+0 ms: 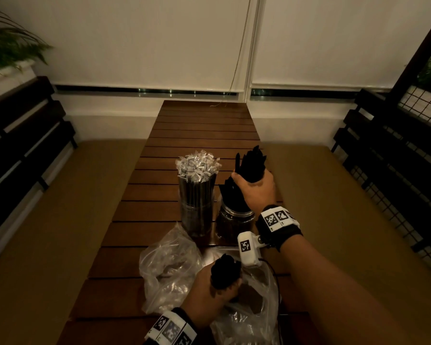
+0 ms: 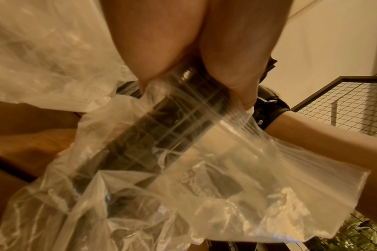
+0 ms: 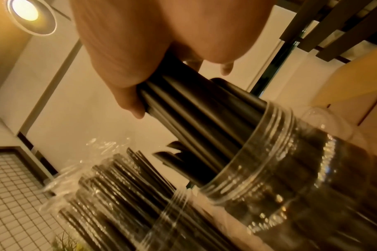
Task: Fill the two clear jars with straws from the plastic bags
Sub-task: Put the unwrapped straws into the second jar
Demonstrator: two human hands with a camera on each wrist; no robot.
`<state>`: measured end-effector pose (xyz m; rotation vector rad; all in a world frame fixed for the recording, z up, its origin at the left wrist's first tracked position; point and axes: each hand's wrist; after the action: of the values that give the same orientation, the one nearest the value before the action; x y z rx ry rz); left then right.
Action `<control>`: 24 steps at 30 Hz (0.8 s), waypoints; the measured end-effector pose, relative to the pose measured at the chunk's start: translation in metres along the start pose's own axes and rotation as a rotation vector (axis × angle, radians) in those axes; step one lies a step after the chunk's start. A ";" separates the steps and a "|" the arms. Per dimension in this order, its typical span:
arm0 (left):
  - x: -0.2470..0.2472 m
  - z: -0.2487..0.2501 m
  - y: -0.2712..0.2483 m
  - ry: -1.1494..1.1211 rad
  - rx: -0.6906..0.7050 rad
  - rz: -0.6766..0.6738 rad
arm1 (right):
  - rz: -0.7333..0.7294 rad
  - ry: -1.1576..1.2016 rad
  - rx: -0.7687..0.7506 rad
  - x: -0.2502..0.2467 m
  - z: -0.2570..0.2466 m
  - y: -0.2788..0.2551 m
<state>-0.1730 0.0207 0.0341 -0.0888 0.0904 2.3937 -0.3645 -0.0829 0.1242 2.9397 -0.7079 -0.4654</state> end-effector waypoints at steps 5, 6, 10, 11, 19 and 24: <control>-0.002 0.003 0.000 0.006 -0.003 -0.018 | 0.013 -0.083 -0.025 0.005 0.005 -0.002; -0.002 0.003 -0.001 0.011 0.004 -0.014 | 0.019 -0.101 -0.022 0.005 0.008 -0.001; -0.001 0.005 0.000 -0.012 0.029 -0.009 | 0.015 -0.173 -0.027 0.007 0.016 -0.002; -0.001 0.006 0.000 -0.032 0.025 -0.005 | 0.015 -0.206 -0.039 0.009 0.018 -0.004; -0.004 0.007 0.001 -0.056 0.032 -0.006 | -0.001 -0.209 -0.066 0.000 0.019 -0.007; -0.005 0.008 0.002 -0.079 0.043 -0.023 | 0.018 -0.180 -0.083 -0.013 0.010 -0.006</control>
<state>-0.1711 0.0164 0.0429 0.0247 0.1026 2.3679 -0.3762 -0.0716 0.1177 2.8365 -0.7147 -0.7469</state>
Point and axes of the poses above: each hand's wrist, its own y-axis towards the middle knuckle, its own x-axis out of the palm, z = x × y, and after that the axes turned 8 degrees about -z, right-handed
